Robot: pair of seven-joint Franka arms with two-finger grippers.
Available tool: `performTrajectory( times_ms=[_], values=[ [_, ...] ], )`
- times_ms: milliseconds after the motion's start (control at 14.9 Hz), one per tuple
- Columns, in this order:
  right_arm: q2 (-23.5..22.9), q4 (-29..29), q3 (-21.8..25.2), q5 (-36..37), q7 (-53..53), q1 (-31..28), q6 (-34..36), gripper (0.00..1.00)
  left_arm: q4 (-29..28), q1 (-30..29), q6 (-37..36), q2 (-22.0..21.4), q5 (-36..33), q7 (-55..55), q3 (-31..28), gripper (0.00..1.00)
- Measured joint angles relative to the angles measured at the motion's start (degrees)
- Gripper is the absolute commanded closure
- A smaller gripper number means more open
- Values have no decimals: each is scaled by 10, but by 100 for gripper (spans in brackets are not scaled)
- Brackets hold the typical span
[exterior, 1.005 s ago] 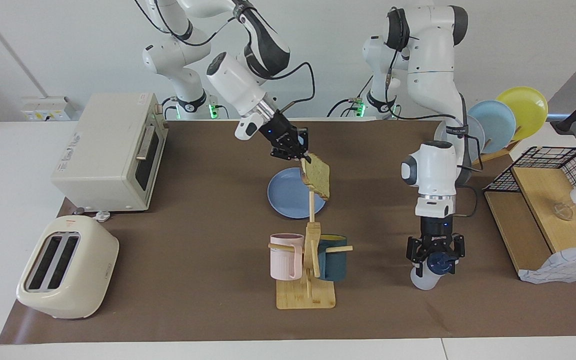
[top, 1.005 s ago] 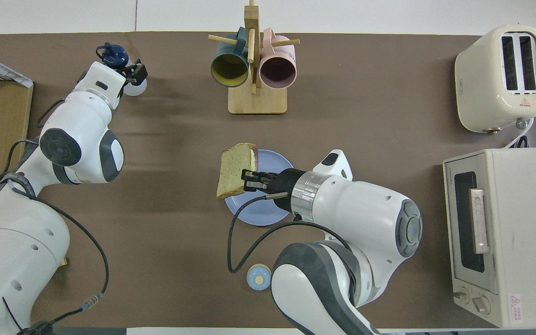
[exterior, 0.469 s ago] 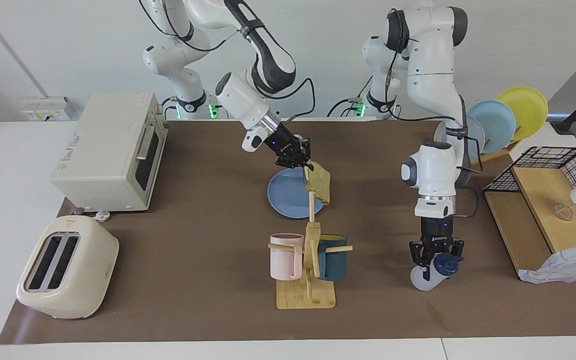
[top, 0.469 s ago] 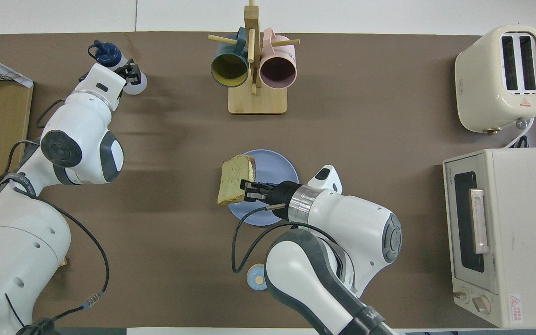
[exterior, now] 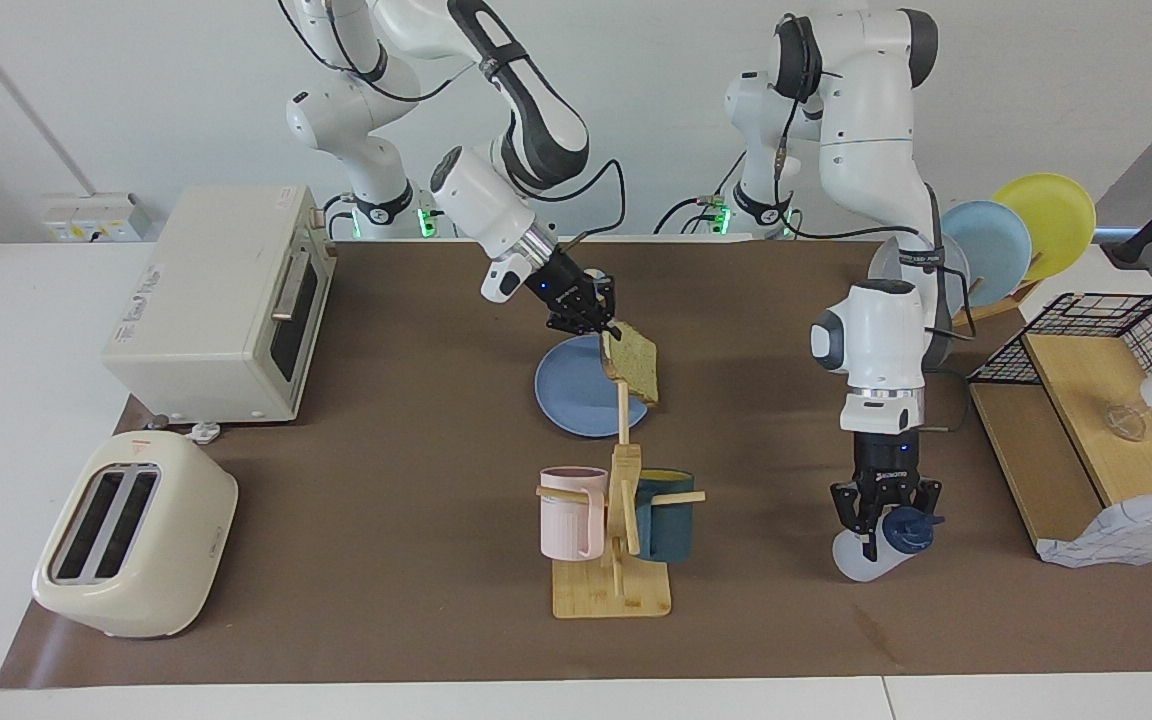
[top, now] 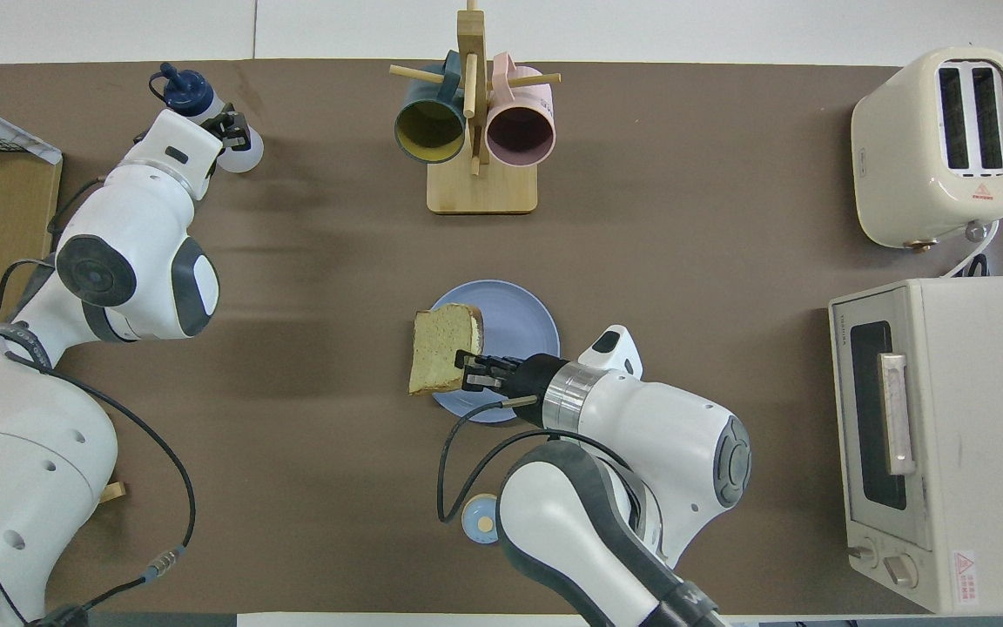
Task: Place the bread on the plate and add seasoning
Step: 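Lower the toast onto the plate while the left gripper lifts the bottle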
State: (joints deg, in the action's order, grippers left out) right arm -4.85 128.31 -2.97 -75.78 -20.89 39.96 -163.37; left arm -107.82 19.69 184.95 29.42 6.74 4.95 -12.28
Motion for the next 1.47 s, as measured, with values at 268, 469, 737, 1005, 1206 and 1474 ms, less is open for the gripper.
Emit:
performTrajectory(
  times_ms=[268, 469, 737, 1005, 1206, 1474],
  values=[
    [3, 9, 2, -2, -20, 1, -2, 100, 4, 0, -132, -74, -1, -13, -2, 57],
    [3, 11, 4, -7, -20, 1, -2, 90, 4, 0, -243, -135, -24, -20, -2, 57],
    [4, 12, 5, -8, -20, 1, -2, 0, 8, 2, -375, -198, -59, -28, 0, 57],
    [4, 12, 6, -8, -21, -4, -4, 0, 25, 4, -522, -251, -71, -104, 7, 57],
    [4, 12, 7, -8, -26, -9, -5, 0, 26, 5, -610, -286, -71, -172, 16, 57],
    [4, 12, 7, -8, -72, -28, -8, 0, 26, 13, -693, -312, -71, -224, 34, 57]
  ],
)
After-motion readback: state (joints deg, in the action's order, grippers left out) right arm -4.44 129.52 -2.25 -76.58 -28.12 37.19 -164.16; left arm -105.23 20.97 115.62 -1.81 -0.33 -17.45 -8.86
